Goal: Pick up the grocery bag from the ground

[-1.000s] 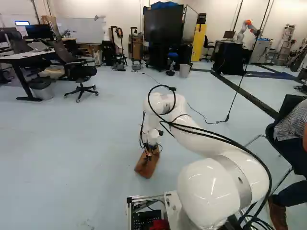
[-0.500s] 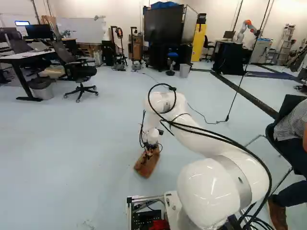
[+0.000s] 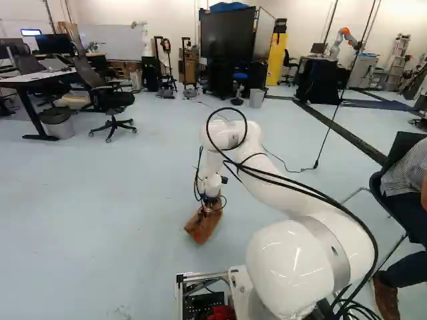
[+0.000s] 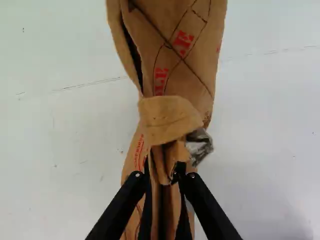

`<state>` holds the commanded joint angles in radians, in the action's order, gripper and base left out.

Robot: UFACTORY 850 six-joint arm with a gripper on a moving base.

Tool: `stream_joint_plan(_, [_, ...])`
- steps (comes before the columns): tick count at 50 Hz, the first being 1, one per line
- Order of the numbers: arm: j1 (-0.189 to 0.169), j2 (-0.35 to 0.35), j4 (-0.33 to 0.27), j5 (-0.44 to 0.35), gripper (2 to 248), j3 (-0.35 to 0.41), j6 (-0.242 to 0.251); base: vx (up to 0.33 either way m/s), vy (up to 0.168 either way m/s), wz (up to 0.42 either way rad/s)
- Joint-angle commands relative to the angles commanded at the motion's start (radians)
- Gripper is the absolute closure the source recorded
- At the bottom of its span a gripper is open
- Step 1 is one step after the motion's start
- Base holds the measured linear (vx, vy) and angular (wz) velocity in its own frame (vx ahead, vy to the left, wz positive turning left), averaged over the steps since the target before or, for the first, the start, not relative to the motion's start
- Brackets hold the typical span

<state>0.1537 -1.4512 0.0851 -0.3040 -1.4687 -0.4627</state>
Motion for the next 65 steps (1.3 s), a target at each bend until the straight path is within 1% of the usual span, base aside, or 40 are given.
stream_joint_plan(65, [0.000,0.239,0.000,0.000,228,0.205,0.000,0.000,0.000,0.000])
